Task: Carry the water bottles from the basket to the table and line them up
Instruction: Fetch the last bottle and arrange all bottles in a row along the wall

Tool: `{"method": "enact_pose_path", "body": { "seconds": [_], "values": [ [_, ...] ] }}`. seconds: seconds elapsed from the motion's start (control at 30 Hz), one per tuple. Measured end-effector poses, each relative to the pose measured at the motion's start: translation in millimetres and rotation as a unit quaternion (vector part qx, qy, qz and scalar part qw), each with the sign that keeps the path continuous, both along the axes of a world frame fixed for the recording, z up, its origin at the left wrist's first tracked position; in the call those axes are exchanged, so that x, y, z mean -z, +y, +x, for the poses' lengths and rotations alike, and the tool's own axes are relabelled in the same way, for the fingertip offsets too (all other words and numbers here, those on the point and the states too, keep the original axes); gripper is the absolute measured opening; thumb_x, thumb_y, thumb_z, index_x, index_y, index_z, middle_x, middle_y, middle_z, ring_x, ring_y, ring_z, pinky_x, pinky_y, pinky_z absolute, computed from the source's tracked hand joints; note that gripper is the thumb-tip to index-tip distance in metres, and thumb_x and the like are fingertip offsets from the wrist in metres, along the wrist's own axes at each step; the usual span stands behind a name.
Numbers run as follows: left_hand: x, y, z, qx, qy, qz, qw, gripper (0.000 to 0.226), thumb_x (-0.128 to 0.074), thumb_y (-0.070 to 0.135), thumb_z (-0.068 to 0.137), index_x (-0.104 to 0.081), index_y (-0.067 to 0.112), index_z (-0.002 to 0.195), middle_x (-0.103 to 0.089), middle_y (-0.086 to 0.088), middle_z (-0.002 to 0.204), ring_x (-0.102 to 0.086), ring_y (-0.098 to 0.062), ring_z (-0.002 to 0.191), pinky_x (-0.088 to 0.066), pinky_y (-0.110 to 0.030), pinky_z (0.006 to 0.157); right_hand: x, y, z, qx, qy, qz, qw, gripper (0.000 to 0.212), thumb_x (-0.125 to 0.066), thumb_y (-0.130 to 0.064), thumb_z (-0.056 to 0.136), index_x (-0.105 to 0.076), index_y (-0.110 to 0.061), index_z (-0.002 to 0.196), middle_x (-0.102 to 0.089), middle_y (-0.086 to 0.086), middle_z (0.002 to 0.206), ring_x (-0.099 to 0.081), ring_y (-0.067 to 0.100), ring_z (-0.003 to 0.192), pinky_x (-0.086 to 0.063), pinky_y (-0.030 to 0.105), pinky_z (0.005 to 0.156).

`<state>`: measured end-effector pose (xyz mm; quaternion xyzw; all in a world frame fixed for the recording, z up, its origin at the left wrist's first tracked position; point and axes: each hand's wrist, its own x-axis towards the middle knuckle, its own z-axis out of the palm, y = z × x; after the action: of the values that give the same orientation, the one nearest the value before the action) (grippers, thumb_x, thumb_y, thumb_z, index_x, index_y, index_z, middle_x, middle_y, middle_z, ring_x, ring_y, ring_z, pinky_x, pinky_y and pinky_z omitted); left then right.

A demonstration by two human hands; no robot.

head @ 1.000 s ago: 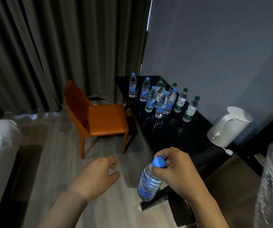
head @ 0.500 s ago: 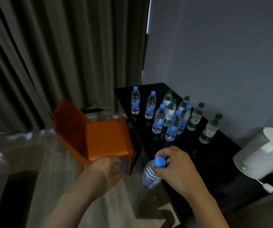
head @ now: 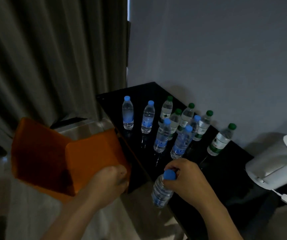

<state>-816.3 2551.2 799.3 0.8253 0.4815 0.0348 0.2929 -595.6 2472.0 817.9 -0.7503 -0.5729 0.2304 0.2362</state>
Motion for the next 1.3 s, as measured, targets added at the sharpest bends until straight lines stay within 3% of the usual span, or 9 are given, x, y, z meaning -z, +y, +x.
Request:
{"method": "enact_pose_path", "body": {
  "seconds": [0.23, 0.47, 0.63, 0.87, 1.17, 1.3],
  "values": [
    [8.6, 97.8, 6.7, 0.056, -0.011, 0.002, 0.998, 0.035, -0.058, 0.034, 0.088, -0.052, 0.03, 0.122, -0.059, 0.011, 0.117, -0.055, -0.004, 0.103, -0.044, -0.018, 0.084, 5.3, 47.3, -1.8, 0.091, -0.005, -0.017, 0.996, 0.018, -0.074, -0.018, 0.066, -0.064, -0.026, 0.078, -0.06, -0.008, 0.081, -0.059, 0.006, 0.071, -0.052, 0.027, 0.062],
    [27.2, 141.4, 35.5, 0.139, -0.009, -0.036, 0.99, 0.037, -0.06, 0.033, 0.087, -0.054, 0.027, 0.123, -0.059, 0.008, 0.116, -0.056, -0.007, 0.103, -0.046, -0.021, 0.089, 23.3, 69.1, 9.5, 0.153, -0.015, -0.038, 0.987, 0.018, -0.075, -0.019, 0.065, -0.065, -0.027, 0.078, -0.06, -0.01, 0.084, -0.059, 0.002, 0.073, -0.046, 0.014, 0.059],
    [40.3, 171.2, 62.1, 0.166, -0.002, -0.024, 0.986, 0.036, -0.06, 0.033, 0.088, -0.054, 0.028, 0.123, -0.056, 0.01, 0.109, -0.052, -0.004, 0.097, -0.042, -0.016, 0.08, 40.9, 86.2, 34.1, 0.173, -0.014, -0.059, 0.983, 0.017, -0.075, -0.017, 0.063, -0.067, -0.025, 0.076, -0.061, -0.009, 0.082, -0.06, 0.004, 0.071, -0.053, 0.023, 0.062],
    [51.1, 203.6, 108.8, 0.207, 0.051, -0.016, 0.977, 0.033, -0.059, 0.033, 0.088, -0.055, 0.025, 0.119, -0.058, 0.005, 0.115, -0.055, -0.007, 0.101, -0.045, -0.018, 0.082, 67.0, 111.9, 72.8, 0.181, -0.006, -0.077, 0.981, 0.017, -0.075, -0.02, 0.066, -0.061, -0.027, 0.075, -0.056, -0.007, 0.087, -0.056, 0.005, 0.072, -0.045, 0.017, 0.058],
    [59.8, 220.6, 144.0, 0.226, 0.057, -0.045, 0.971, 0.033, -0.06, 0.035, 0.087, -0.055, 0.027, 0.119, -0.058, 0.007, 0.112, -0.055, -0.006, 0.1, -0.049, -0.023, 0.087, 85.1, 125.9, 96.7, 0.175, -0.007, -0.12, 0.977, 0.017, -0.072, -0.024, 0.072, -0.062, -0.028, 0.084, -0.052, -0.007, 0.097, -0.052, 0.004, 0.081, -0.036, 0.011, 0.06],
    [59.6, 229.7, 154.0, 0.244, 0.056, -0.039, 0.967, 0.033, -0.06, 0.035, 0.087, -0.055, 0.027, 0.119, -0.058, 0.007, 0.112, -0.054, -0.005, 0.099, -0.047, -0.019, 0.085, 88.3, 129.6, 97.8, 0.194, -0.018, -0.126, 0.973, 0.027, -0.071, -0.026, 0.075, -0.063, -0.027, 0.1, -0.051, -0.007, 0.103, -0.053, 0.007, 0.087, -0.042, 0.014, 0.068]
  ]
}}
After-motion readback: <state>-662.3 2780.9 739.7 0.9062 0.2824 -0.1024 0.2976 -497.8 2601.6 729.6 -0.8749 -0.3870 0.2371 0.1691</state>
